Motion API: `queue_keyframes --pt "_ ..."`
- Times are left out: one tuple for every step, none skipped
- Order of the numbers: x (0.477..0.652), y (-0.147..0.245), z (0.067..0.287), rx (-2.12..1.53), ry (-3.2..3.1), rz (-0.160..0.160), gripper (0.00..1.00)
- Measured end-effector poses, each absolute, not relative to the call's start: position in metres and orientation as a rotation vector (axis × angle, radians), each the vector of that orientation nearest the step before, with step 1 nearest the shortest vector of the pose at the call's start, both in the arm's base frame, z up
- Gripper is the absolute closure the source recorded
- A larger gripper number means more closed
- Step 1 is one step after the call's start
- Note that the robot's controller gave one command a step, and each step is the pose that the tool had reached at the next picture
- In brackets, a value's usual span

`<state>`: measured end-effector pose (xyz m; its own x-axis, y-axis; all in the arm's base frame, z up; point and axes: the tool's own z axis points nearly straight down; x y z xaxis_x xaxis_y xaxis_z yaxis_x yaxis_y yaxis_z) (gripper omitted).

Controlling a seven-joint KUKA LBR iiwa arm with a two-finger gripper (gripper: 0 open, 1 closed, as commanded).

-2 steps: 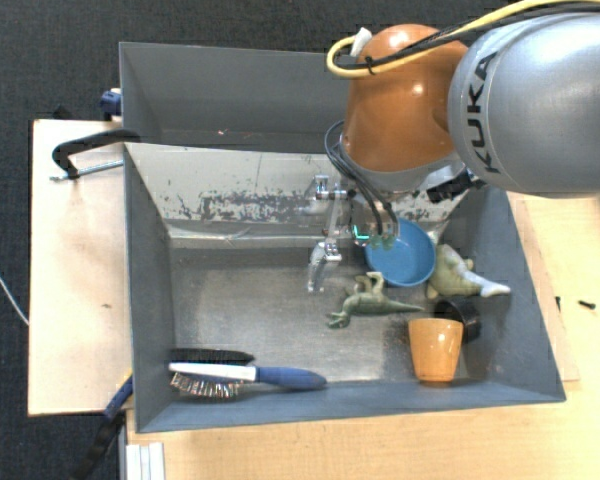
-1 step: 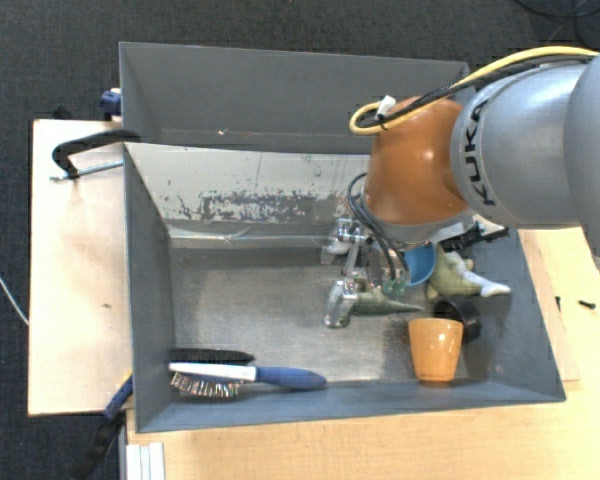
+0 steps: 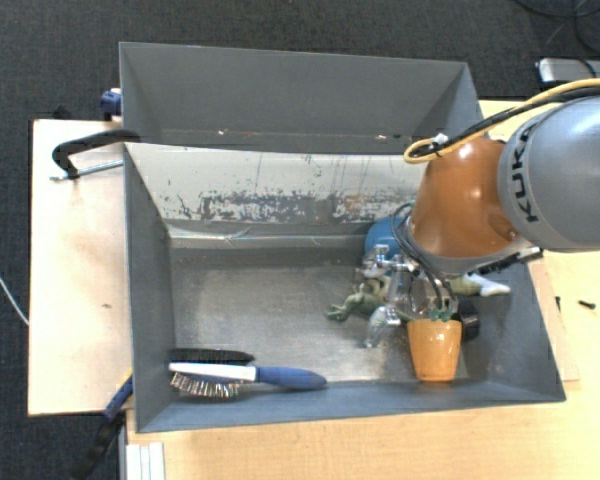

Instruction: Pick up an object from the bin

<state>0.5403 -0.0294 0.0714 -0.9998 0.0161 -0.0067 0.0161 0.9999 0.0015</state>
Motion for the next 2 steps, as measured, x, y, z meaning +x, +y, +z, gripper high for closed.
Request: queue_keyframes --pt "0.542 -0.026 0.074 0.02 3.13 0.003 1.0" --pt "0.503 0.047 0.219 -0.579 3.076 0.002 1.0"
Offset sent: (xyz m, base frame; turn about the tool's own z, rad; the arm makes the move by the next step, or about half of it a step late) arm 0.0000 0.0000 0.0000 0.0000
